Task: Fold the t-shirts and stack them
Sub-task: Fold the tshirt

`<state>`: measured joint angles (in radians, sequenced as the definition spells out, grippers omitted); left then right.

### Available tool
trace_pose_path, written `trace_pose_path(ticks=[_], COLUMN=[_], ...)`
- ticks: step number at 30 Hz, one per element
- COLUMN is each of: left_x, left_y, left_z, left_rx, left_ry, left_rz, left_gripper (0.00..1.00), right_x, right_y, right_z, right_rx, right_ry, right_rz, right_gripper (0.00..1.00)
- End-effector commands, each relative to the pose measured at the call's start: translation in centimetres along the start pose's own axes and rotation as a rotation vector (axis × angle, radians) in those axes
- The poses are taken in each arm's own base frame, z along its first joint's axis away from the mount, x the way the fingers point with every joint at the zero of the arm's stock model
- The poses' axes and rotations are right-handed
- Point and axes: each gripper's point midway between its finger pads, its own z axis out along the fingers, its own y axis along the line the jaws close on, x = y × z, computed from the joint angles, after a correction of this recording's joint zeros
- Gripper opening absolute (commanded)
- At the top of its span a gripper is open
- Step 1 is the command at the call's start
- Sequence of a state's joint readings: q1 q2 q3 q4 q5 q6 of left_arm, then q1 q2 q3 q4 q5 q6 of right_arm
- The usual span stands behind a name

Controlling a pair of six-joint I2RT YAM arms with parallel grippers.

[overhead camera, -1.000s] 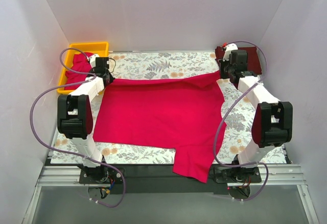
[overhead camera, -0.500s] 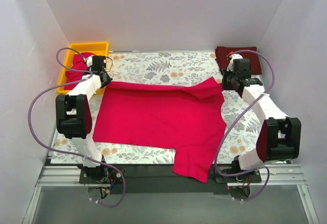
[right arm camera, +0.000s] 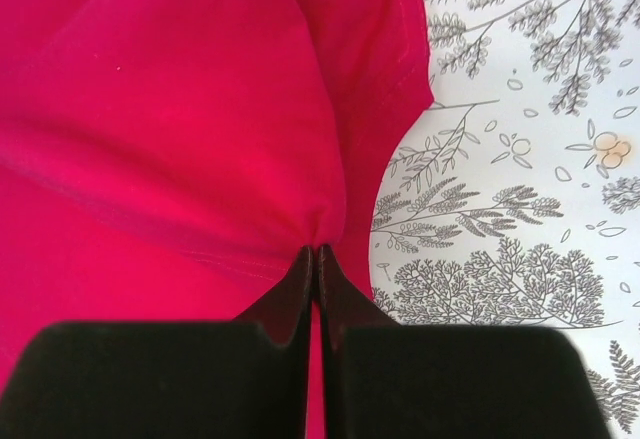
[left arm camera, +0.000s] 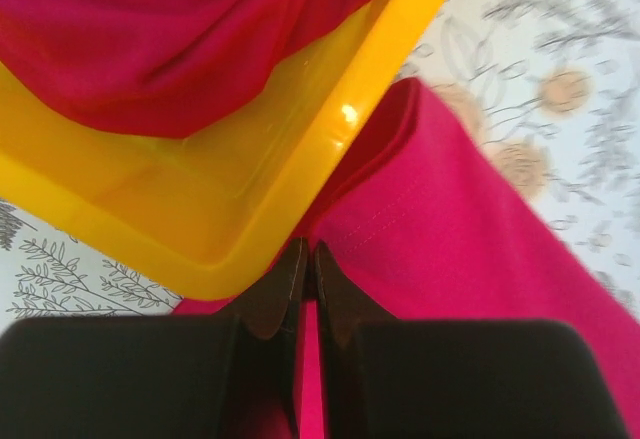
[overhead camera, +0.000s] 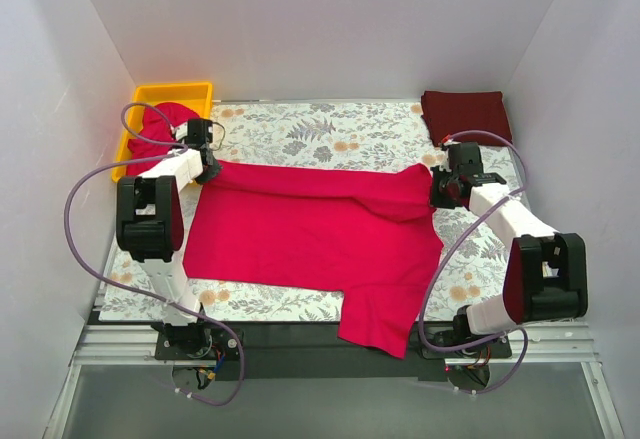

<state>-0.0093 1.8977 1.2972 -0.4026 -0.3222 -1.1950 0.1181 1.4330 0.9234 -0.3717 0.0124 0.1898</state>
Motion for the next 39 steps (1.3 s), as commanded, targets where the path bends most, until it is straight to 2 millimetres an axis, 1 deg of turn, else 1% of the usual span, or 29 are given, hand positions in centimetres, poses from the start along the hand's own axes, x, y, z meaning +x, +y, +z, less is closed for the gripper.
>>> trace_pose_path(ticks=[1, 2, 4, 5, 7, 9, 11, 12, 17, 19, 22, 25, 26, 27, 28, 29, 31, 32, 33, 34, 35, 36, 37, 38, 39], left_x=[0.8, 1.2, 1.0, 1.0, 0.4, -0.2, -0.5, -0.9, -2.6, -2.9, -2.5, -0.8, -0.3, 0.6, 0.9, 1.3, 2.1, 2.3, 2.7, 2.6, 2.8, 2.3, 2.0, 1.7, 0.8], left_y=[1.7, 1.9, 2.1, 2.2, 1.9, 2.1, 2.5, 2.4, 2.0, 2.0, 2.2, 2.8, 3.0, 3.2, 3.4, 3.6, 4.0, 4.2, 4.3, 4.3, 4.5, 4.6, 4.6, 4.6, 4.4], left_z=[1.0, 1.1, 1.0, 1.0, 0.5, 0.0, -0.4, -0.8, -2.3, -2.9, -3.1, -2.7, -2.4, -1.9, -1.6, -1.3, -0.6, -0.6, -0.4, -0.5, -0.6, -0.9, -1.3, -1.6, -2.5], left_rx=[-0.074, -0.084, -0.098, -0.101, -0.093, -0.101, -0.123, -0.118, -0.098, -0.095, -0.094, -0.11, -0.117, -0.129, -0.139, -0.15, -0.177, -0.187, -0.195, -0.199, -0.206, -0.208, -0.21, -0.208, -0.196], left_ry=[0.009, 0.019, 0.019, 0.02, 0.003, -0.012, -0.014, -0.02, -0.057, -0.059, -0.047, -0.005, 0.007, 0.028, 0.034, 0.041, 0.061, 0.069, 0.078, 0.079, 0.082, 0.068, 0.061, 0.054, 0.025], left_rz=[0.007, 0.011, 0.008, 0.01, 0.006, 0.004, 0.001, -0.002, -0.013, -0.013, -0.015, -0.018, -0.017, -0.012, -0.017, -0.018, -0.02, -0.022, -0.02, -0.026, -0.025, -0.031, -0.035, -0.039, -0.047], left_gripper=[0.0, 0.0, 0.0, 0.0, 0.0, 0.0, 0.0, 0.0, 0.0, 0.0, 0.0, 0.0, 0.0, 0.0, 0.0, 0.0, 0.0, 0.0, 0.0, 0.0, 0.0, 0.01, 0.08, 0.12, 0.19], right_x=[0.9, 1.0, 0.8, 0.4, 0.0, -0.7, -0.9, -1.3, -1.7, -1.2, -0.5, 1.1, 2.1, 2.6, 2.9, 3.9, 4.6, 4.7, 4.9, 4.8, 4.5, 4.2, 3.3, 2.8, 1.8], right_y=[-0.5, -0.6, -0.6, -0.6, -0.5, -0.5, -0.3, -0.2, 0.4, 0.5, 0.4, 0.2, 0.0, -0.1, -0.2, -0.5, -0.9, -0.8, -0.8, -0.7, -0.6, -0.5, -0.3, -0.3, -0.2], right_z=[0.6, 0.7, 0.6, 0.5, 0.1, -0.4, -0.8, -1.2, -2.4, -2.6, -2.8, -2.5, -2.2, -1.9, -1.6, -1.2, -0.6, -0.4, -0.2, -0.2, -0.2, -0.3, -0.5, -0.7, -1.0], right_rx=[0.024, 0.025, 0.029, 0.034, 0.032, 0.033, 0.025, 0.022, -0.006, -0.008, -0.01, -0.005, 0.001, 0.004, 0.005, 0.019, 0.033, 0.031, 0.027, 0.024, 0.017, 0.015, 0.009, 0.006, 0.002], right_ry=[0.029, 0.031, 0.028, 0.016, 0.001, -0.02, -0.026, -0.041, -0.056, -0.043, -0.027, 0.002, 0.027, 0.042, 0.046, 0.068, 0.09, 0.093, 0.101, 0.099, 0.093, 0.082, 0.058, 0.043, 0.011], right_rz=[0.017, 0.02, 0.02, 0.018, 0.016, 0.015, 0.016, 0.017, 0.023, 0.028, 0.034, 0.048, 0.051, 0.055, 0.055, 0.056, 0.064, 0.066, 0.064, 0.065, 0.064, 0.066, 0.063, 0.062, 0.062], right_gripper=[0.01, 0.01, 0.01, 0.01, 0.01, 0.01, 0.01, 0.01, 0.01, 0.01, 0.01, 0.01, 0.01, 0.01, 0.01, 0.01, 0.01, 0.03, 0.07, 0.16, 0.19, 0.24, 0.35, 0.4, 0.45])
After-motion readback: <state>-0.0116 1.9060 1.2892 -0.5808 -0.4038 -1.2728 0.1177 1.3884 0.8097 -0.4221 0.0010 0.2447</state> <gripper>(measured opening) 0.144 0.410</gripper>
